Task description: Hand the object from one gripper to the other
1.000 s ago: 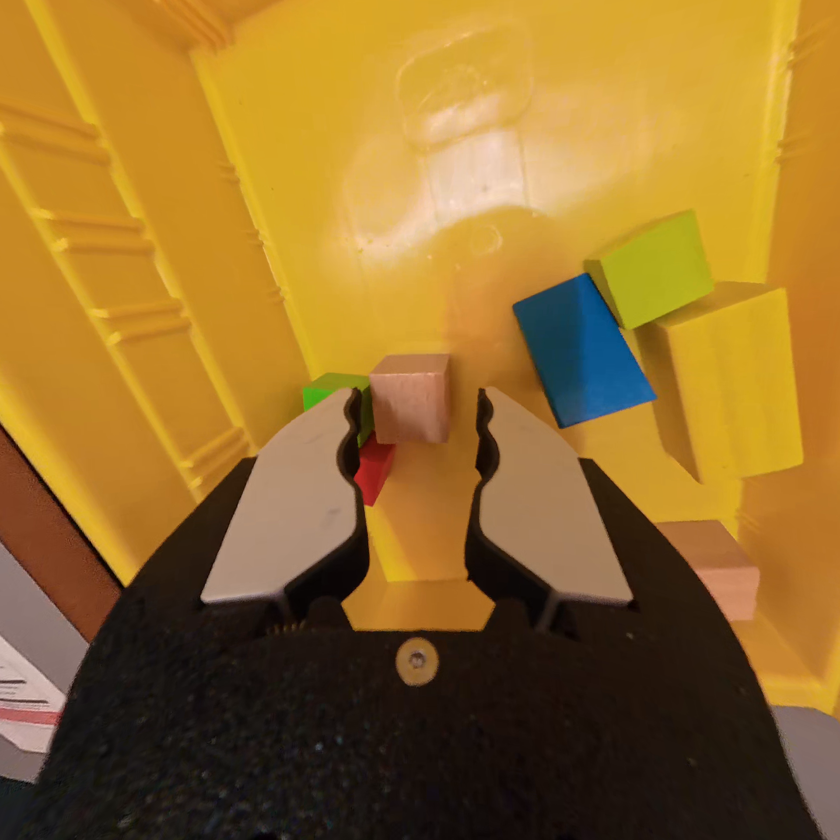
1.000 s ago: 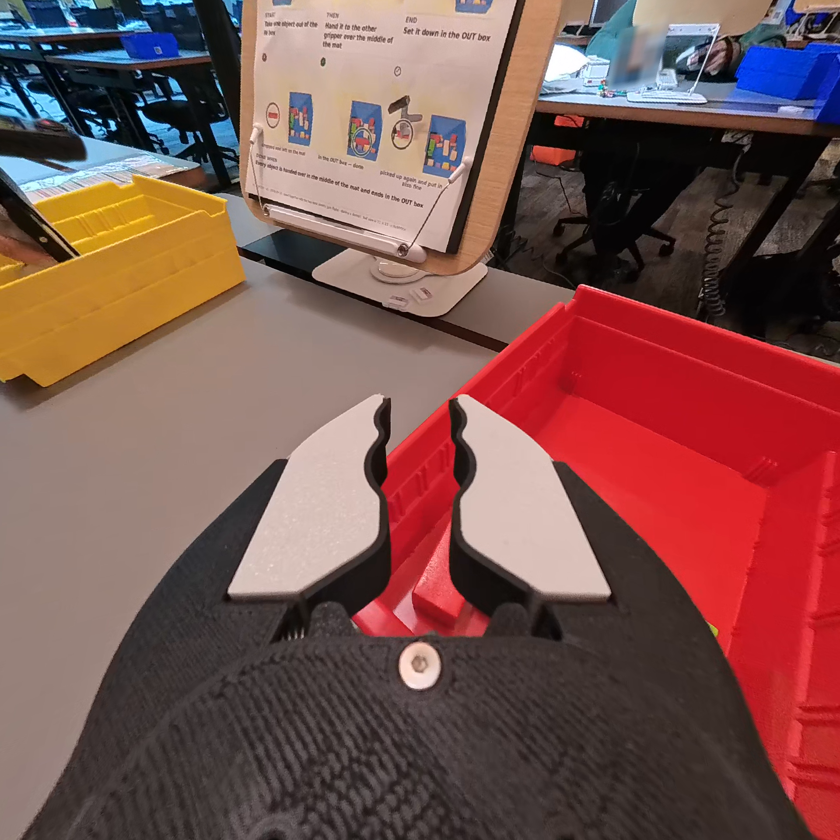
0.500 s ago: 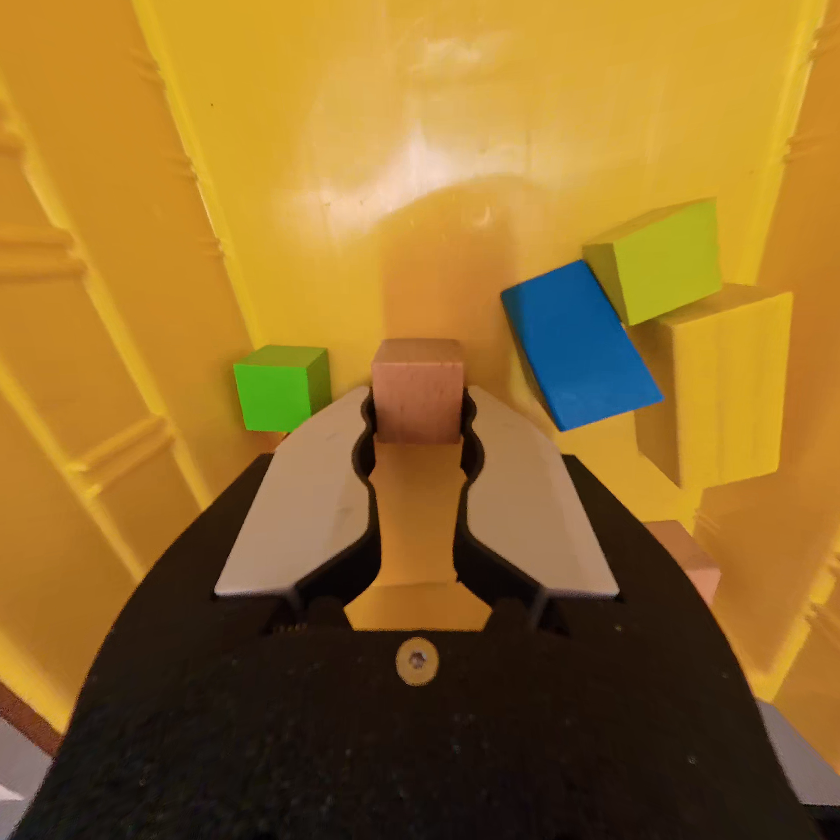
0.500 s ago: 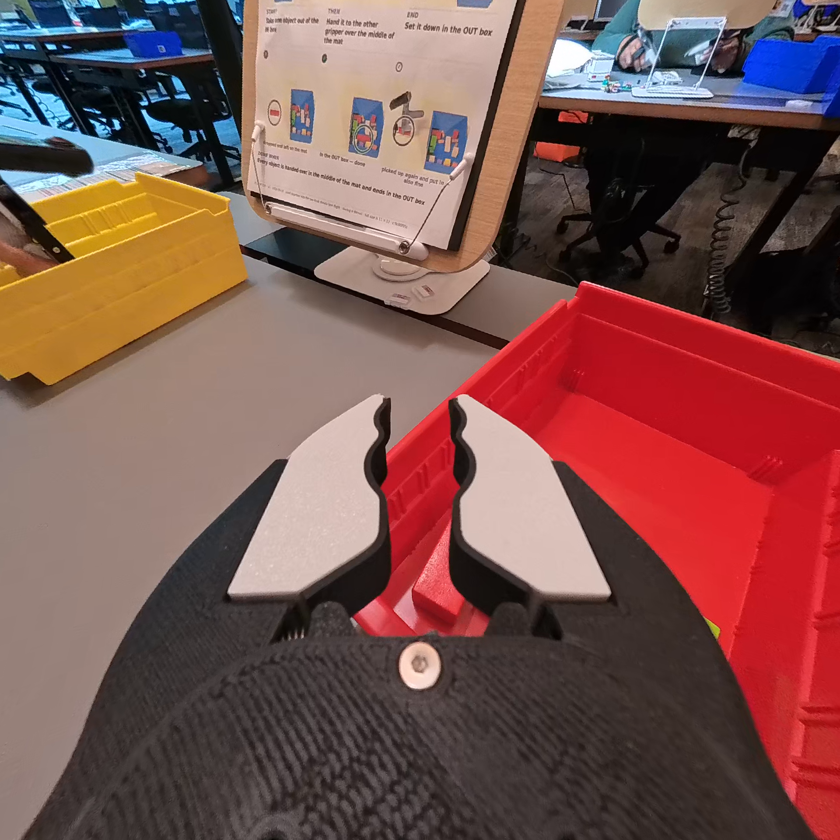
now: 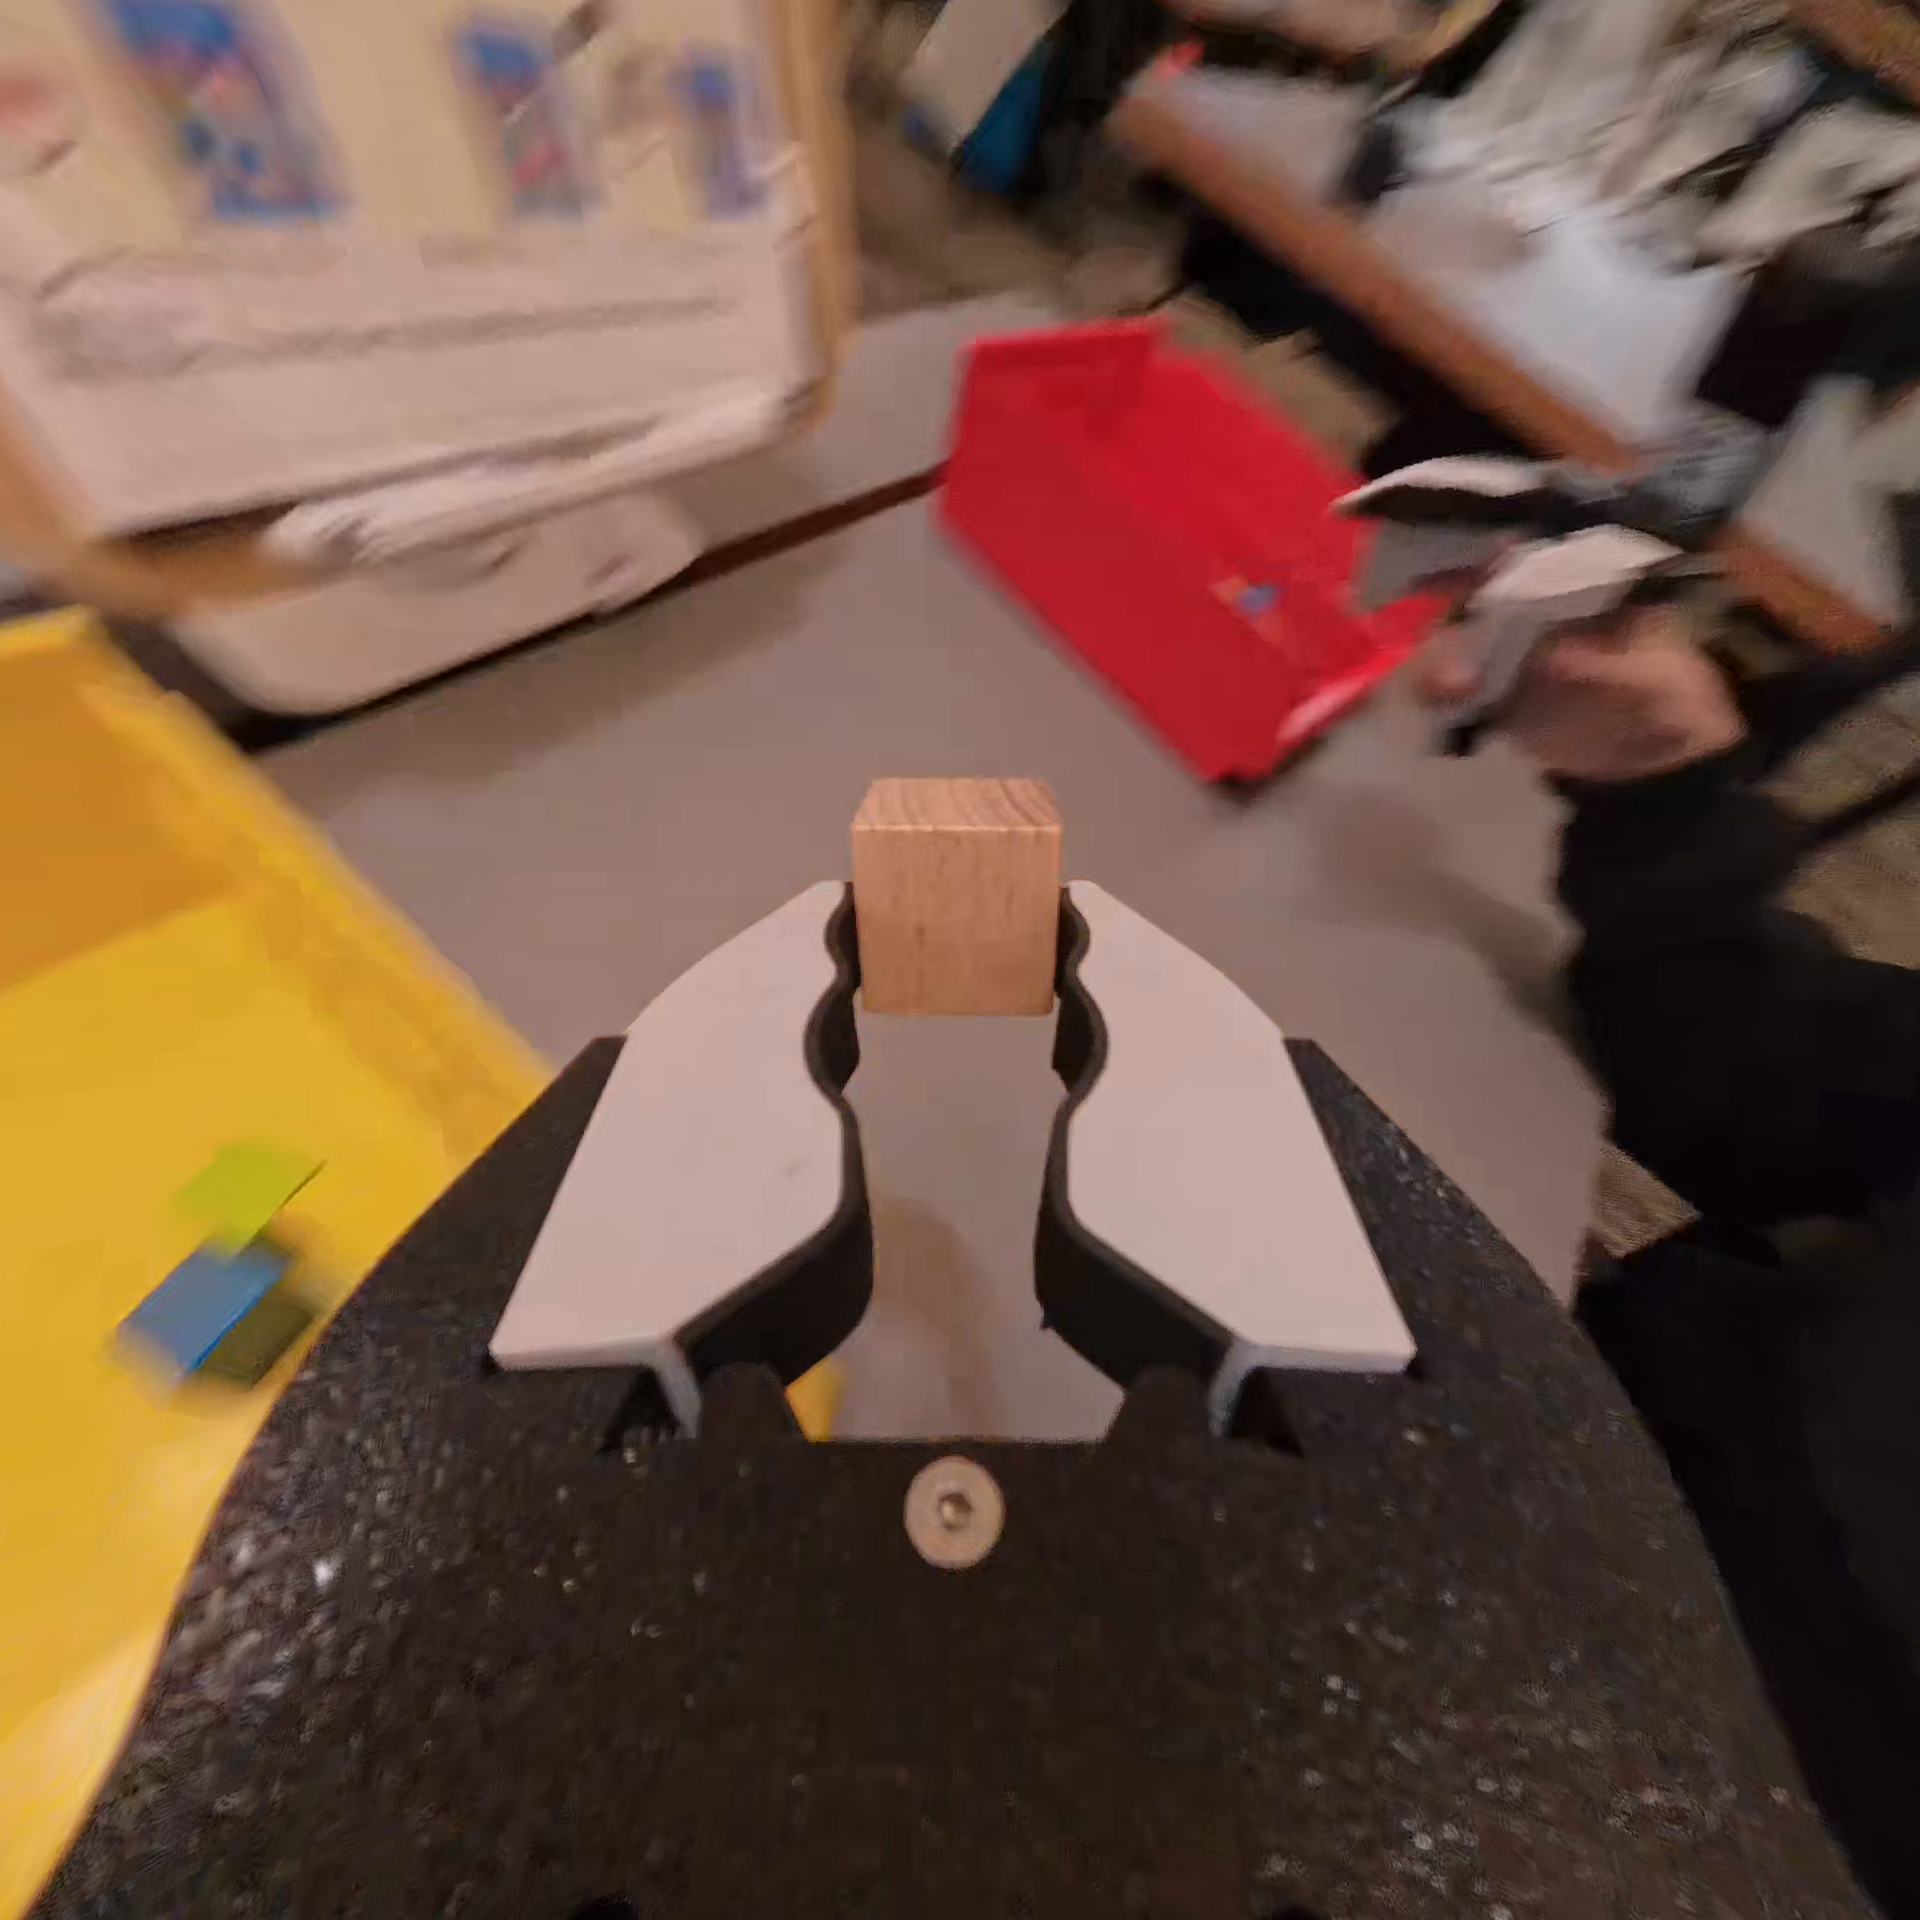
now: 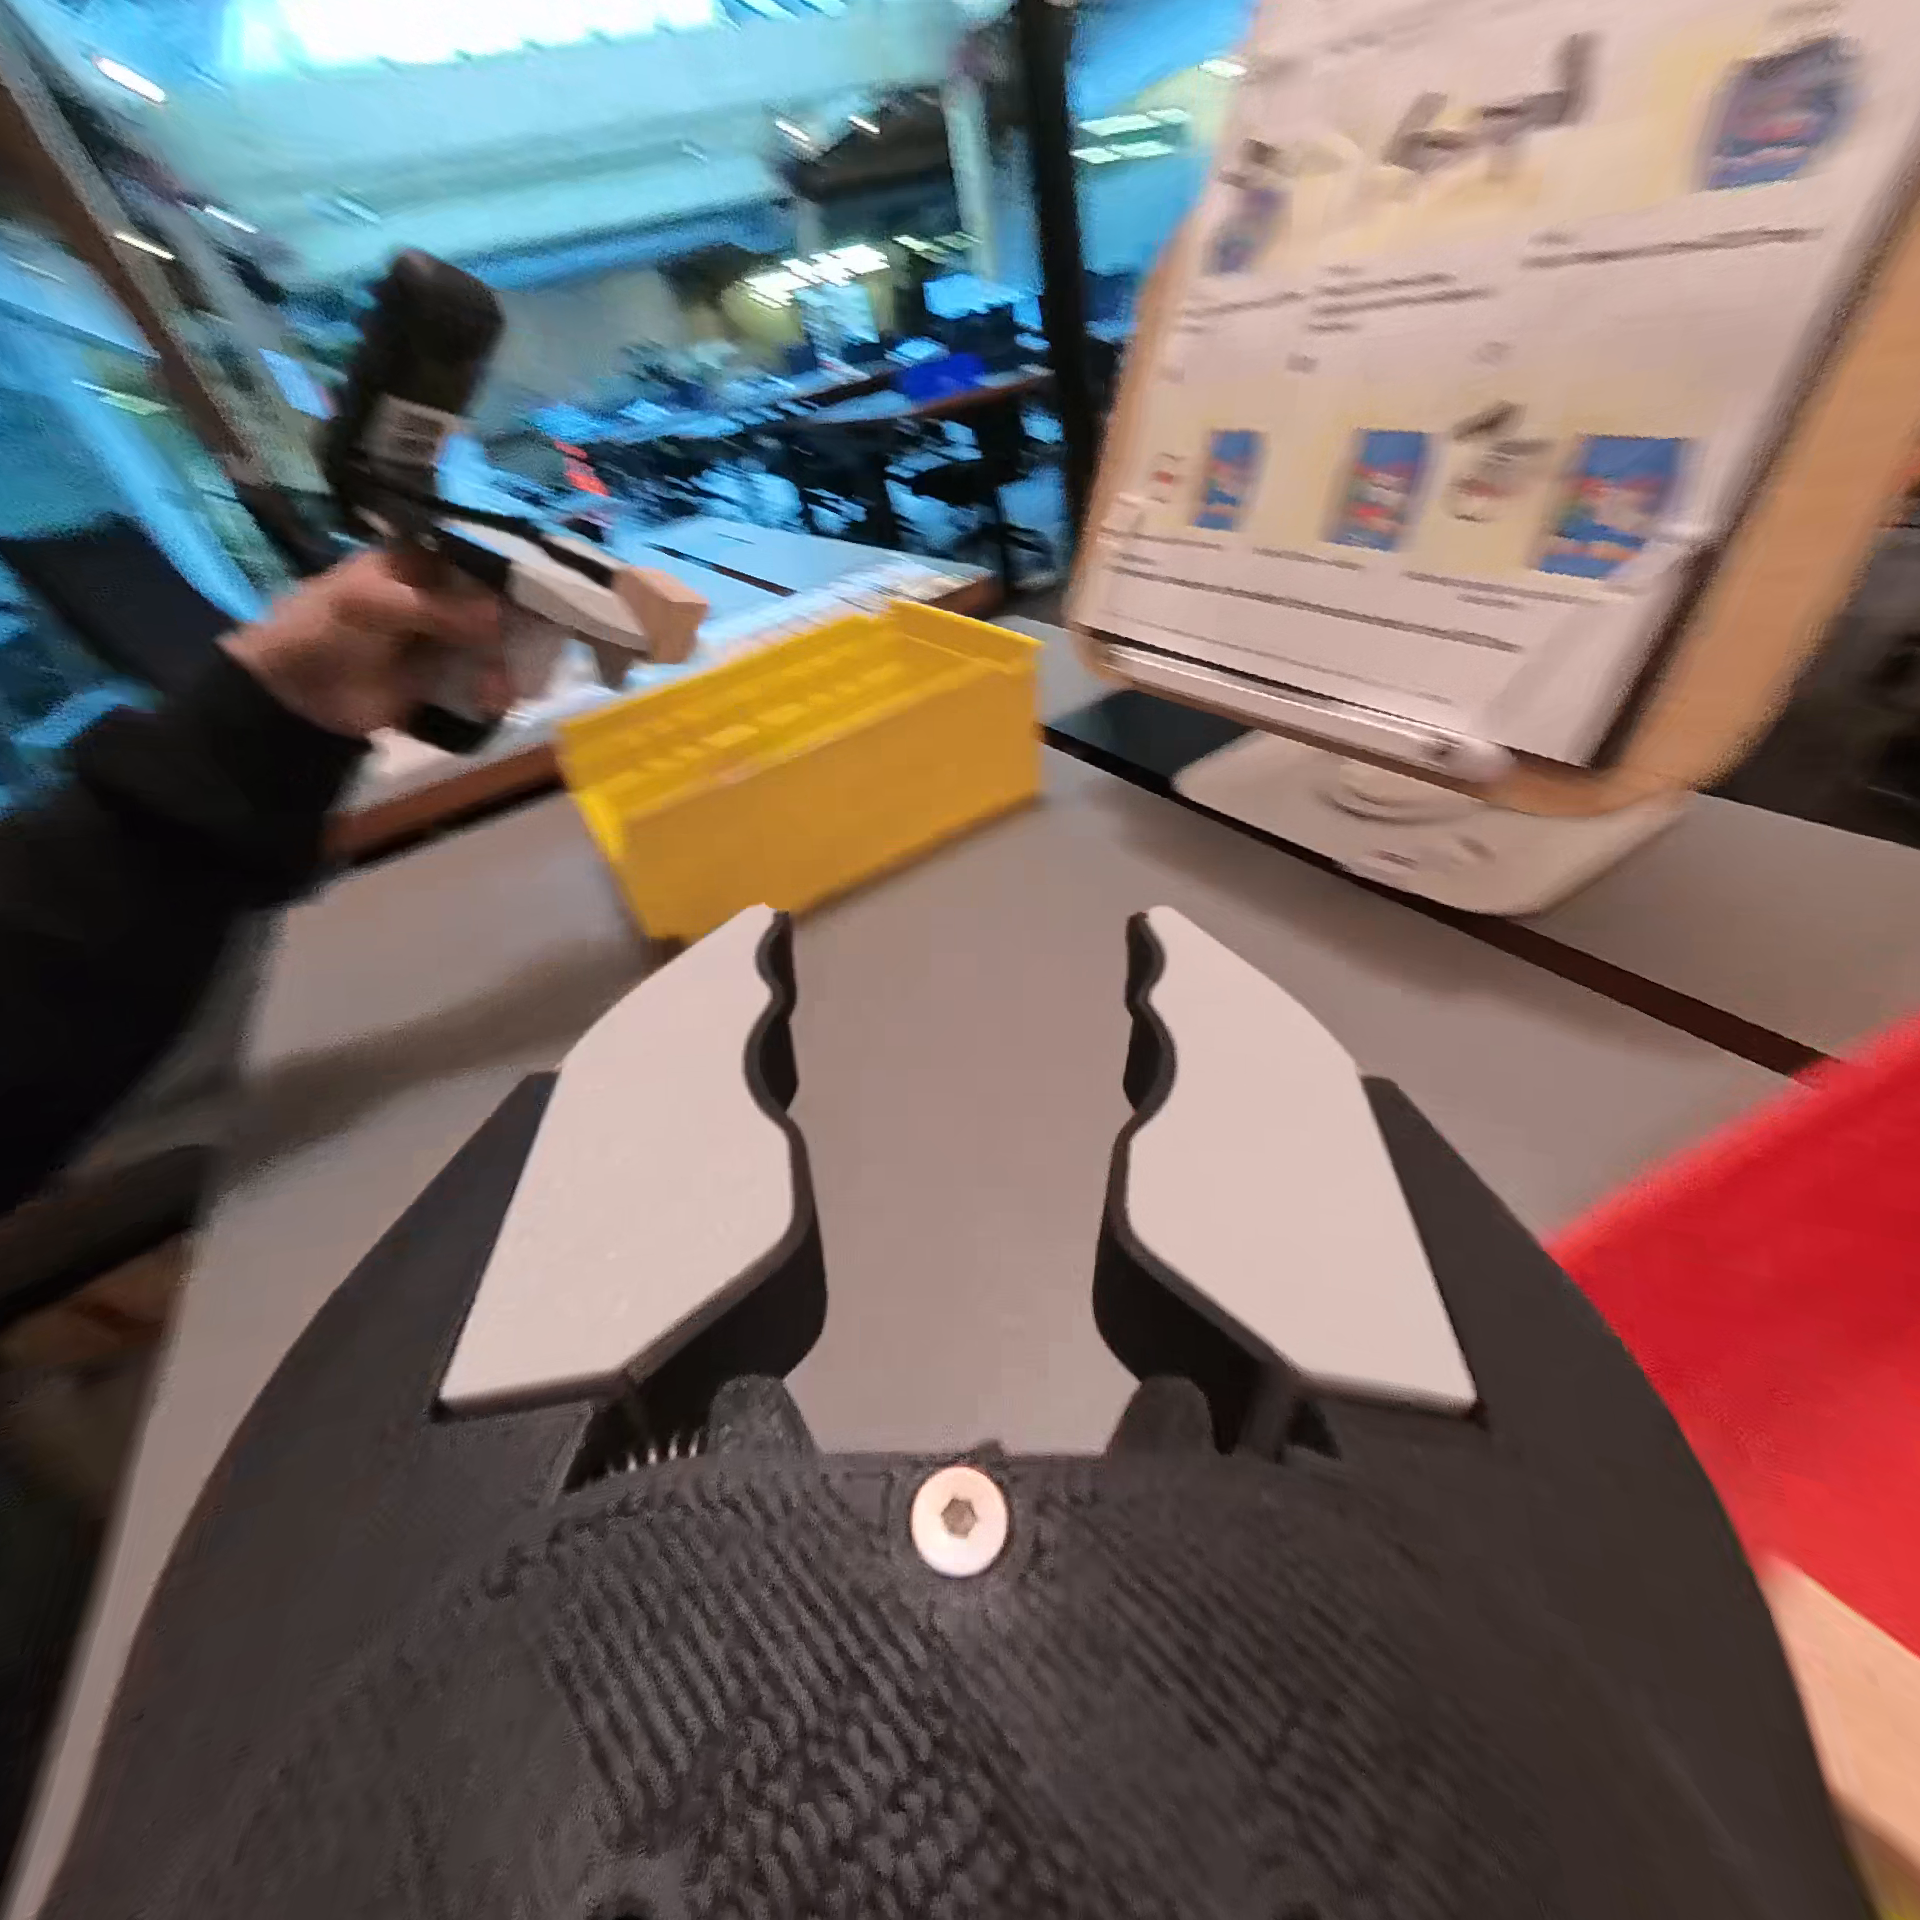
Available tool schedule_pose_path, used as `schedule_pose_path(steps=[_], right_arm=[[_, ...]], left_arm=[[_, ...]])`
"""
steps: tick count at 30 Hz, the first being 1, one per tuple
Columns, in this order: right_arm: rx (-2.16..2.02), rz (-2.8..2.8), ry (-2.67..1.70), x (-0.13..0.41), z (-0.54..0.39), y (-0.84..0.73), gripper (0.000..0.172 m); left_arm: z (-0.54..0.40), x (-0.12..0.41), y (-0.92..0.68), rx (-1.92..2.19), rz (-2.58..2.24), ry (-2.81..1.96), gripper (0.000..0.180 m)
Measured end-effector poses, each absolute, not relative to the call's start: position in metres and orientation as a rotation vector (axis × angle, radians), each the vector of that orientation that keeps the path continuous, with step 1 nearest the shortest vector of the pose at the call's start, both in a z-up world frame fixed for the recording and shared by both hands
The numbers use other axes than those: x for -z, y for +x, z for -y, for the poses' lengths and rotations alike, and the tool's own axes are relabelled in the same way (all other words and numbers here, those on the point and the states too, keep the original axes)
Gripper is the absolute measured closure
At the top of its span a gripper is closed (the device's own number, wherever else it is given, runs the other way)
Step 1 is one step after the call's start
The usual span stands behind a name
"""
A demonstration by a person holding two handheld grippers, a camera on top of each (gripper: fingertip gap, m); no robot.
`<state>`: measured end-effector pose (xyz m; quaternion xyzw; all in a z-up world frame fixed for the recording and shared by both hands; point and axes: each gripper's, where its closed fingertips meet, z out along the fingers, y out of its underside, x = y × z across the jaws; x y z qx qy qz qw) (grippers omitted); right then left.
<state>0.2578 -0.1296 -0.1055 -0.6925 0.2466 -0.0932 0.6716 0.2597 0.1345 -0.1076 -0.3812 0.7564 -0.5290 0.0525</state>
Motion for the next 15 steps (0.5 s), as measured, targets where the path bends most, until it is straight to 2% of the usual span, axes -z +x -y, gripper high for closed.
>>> schedule_pose_path(steps=[3,6,10,15], right_arm=[[0.060,-0.401,-1.496,0.086,0.093,0.228,0.103],[-0.050,-0.246,-1.461,0.071,0.062,0.194,0.104],[-0.108,-0.100,-1.426,0.059,0.038,0.162,0.117],[-0.093,-0.035,-1.462,0.066,0.025,0.152,0.121]], left_arm=[[-0.075,0.078,0.219,1.900,-2.278,-0.815,0.147],[-0.031,0.069,0.186,2.058,-2.273,-0.593,0.147],[0.006,0.072,0.163,2.110,-2.292,-0.432,0.147],[0.029,0.081,0.150,2.098,-2.315,-0.363,0.147]])
